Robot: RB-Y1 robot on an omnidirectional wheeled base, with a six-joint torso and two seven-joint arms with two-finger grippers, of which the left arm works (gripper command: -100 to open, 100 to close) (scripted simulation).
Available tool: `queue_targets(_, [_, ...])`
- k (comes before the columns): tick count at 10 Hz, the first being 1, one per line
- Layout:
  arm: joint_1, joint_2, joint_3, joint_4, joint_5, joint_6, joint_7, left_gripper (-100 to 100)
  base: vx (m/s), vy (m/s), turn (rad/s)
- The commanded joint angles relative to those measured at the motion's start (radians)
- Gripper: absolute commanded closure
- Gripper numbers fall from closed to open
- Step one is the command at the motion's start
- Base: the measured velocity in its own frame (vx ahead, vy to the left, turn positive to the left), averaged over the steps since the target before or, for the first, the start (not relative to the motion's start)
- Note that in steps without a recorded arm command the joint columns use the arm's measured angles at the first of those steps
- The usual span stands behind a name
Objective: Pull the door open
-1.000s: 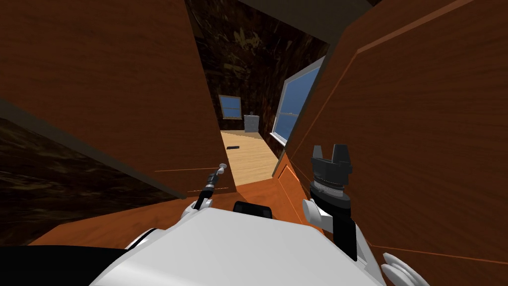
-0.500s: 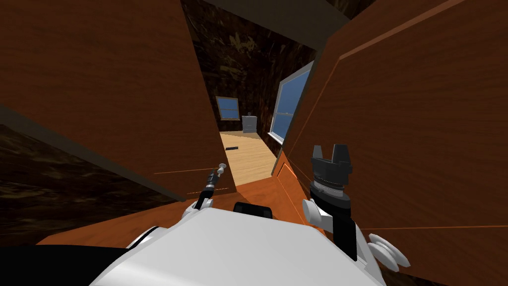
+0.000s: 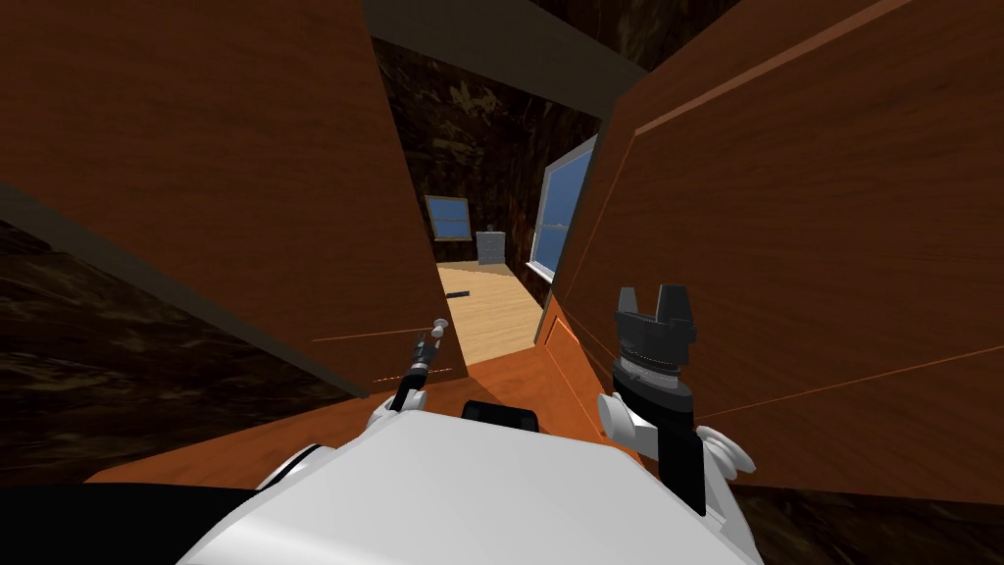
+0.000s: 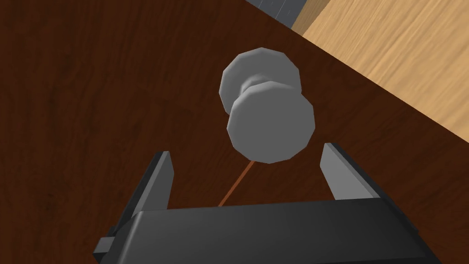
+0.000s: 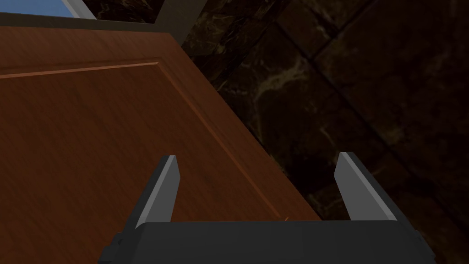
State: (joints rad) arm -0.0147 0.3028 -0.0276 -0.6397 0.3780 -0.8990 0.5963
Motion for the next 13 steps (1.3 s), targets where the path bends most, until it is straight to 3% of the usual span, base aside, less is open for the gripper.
queue_targets(1, [-0.002,-0.006,-0.006,-0.006,0.016,0.005,0.049,-100,-0.043,0.027,-0.023])
queue_targets(3, [-0.004,-0.011,-0.011,-0.011,0.031,0.009,0.089,-100,-0.059,0.013,-0.025])
queue_targets(5, [-0.009,-0.022,-0.022,-0.021,0.061,0.018,0.153,-100,-0.065,0.008,-0.035])
queue_targets(6, [-0.009,-0.022,-0.022,-0.021,0.061,0.018,0.171,-100,-0.051,0.007,-0.015])
queue_targets(8, [-0.014,-0.034,-0.034,-0.031,0.093,0.026,0.235,-100,-0.052,0.005,-0.033])
queue_targets(11, [-0.016,-0.039,-0.040,-0.036,0.109,0.031,0.296,-100,-0.047,0.014,-0.018])
queue_targets(12, [-0.019,-0.045,-0.045,-0.041,0.125,0.035,0.336,-100,-0.048,0.014,-0.026])
queue_targets(13, [-0.019,-0.045,-0.045,-0.041,0.125,0.035,0.338,-100,-0.041,0.010,-0.016])
